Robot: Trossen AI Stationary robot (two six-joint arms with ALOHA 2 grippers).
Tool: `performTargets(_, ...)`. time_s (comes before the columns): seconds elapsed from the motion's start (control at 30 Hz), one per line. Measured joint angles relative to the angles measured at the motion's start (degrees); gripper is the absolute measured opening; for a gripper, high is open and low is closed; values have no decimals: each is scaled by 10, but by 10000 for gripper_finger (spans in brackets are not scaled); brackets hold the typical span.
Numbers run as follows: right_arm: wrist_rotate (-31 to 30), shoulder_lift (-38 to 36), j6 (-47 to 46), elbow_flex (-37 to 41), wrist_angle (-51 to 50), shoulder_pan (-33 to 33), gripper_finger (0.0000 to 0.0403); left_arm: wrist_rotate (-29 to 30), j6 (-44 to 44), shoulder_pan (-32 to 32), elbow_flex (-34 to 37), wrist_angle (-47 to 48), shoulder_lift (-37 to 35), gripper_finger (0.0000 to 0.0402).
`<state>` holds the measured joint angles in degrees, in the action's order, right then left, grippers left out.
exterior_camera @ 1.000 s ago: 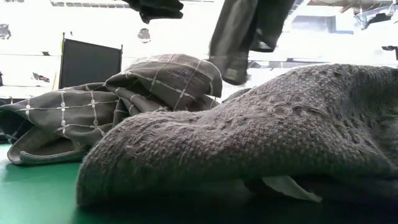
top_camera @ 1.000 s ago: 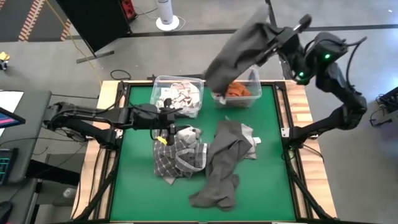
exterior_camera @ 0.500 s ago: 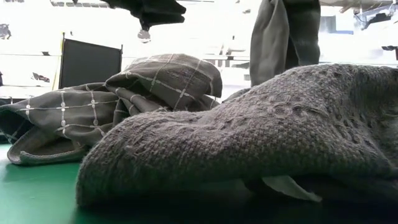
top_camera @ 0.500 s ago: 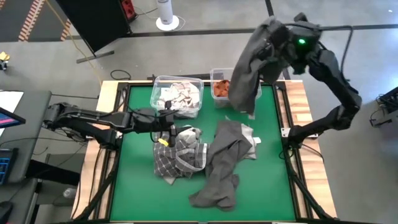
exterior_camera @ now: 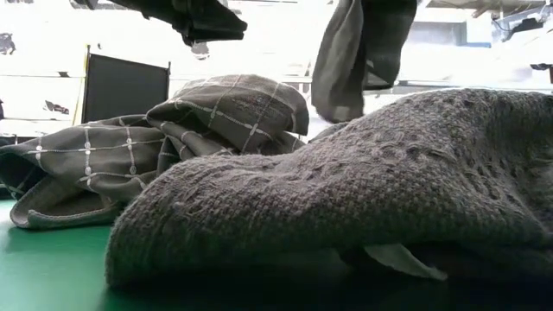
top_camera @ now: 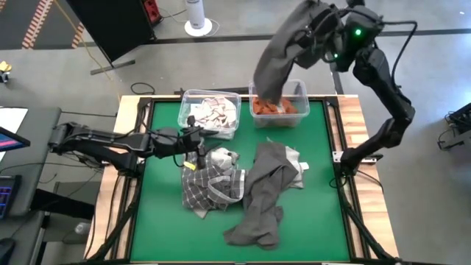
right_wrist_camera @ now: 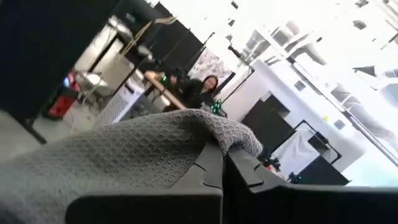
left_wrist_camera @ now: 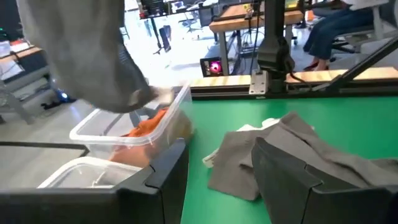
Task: Sort towels by color in basket
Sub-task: Put the gray microfiber towel into the right transparent bin
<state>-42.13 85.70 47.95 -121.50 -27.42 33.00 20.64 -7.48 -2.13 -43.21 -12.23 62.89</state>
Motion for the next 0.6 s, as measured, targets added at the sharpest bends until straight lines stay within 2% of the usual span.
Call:
performTargets(0.17,2,26,-46,-43,-99,13,18,-1,-2,5,28,-20,-11,169)
performTargets(0.53,34,84,-258,-43,-396,50,18,-2,18,27,51,-32,-11,169)
performTargets(0.6,57,101,-293,-43,-446,60,18,-5,18,25,51,-40,-11,169)
